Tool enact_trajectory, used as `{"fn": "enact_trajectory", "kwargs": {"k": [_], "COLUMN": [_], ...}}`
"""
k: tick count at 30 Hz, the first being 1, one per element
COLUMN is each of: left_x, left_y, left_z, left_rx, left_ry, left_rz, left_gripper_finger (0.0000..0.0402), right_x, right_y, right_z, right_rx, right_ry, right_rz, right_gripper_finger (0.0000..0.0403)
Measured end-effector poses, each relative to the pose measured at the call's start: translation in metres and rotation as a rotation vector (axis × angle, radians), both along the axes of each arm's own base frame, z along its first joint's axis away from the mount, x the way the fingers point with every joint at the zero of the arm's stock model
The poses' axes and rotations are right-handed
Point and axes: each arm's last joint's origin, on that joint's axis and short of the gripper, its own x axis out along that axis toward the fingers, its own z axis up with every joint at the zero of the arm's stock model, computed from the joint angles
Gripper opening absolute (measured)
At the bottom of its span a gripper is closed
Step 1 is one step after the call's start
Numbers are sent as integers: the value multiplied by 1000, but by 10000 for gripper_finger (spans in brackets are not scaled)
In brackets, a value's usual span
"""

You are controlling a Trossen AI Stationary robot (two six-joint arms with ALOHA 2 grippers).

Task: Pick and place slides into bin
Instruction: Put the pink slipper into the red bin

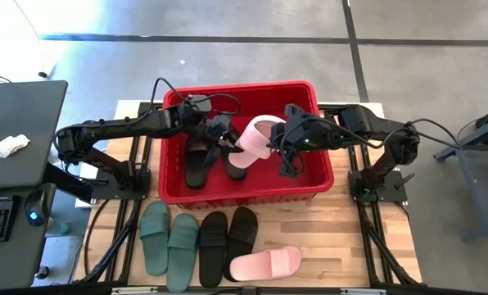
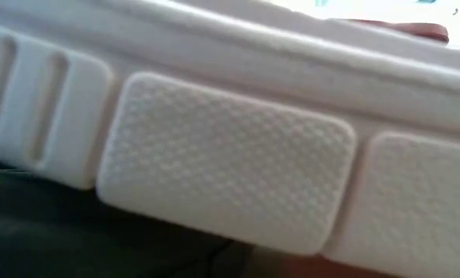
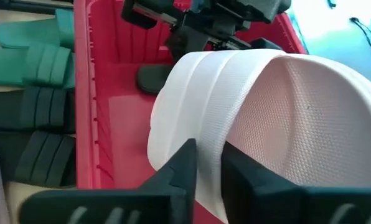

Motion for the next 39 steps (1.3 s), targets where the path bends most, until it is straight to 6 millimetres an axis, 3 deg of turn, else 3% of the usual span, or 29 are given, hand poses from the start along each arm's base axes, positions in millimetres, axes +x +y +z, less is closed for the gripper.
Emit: {"fn": "enact_trajectory", "kwargs": {"k": [9, 17, 22, 29, 33, 39], "left_x": [2, 4, 4, 7, 7, 7], "left_y": [3, 7, 9, 11, 11, 12], "left_z": [4, 9, 13, 24, 31, 41], "left_rx": [-4, -7, 4, 23, 26, 39], "left_ry": [-25, -72, -106, -226, -293, -397], "left_rz": [105, 212, 288, 310, 312, 318], "left_gripper_finger": [51, 51, 50, 49, 49, 49], "right_x": [-6, -37, -66, -131, -141, -111], "right_y": [-2, -9, -16, -28, -28, -28], "right_z": [6, 32, 50, 71, 50, -28], "right_rx": [-25, -110, -165, -23, 46, 243], "right_ry": [-25, -52, -146, -379, -469, -594], "right_rz": [-55, -144, -187, -205, -194, -25], "right_gripper_finger": [145, 171, 172, 172, 172, 172]}}
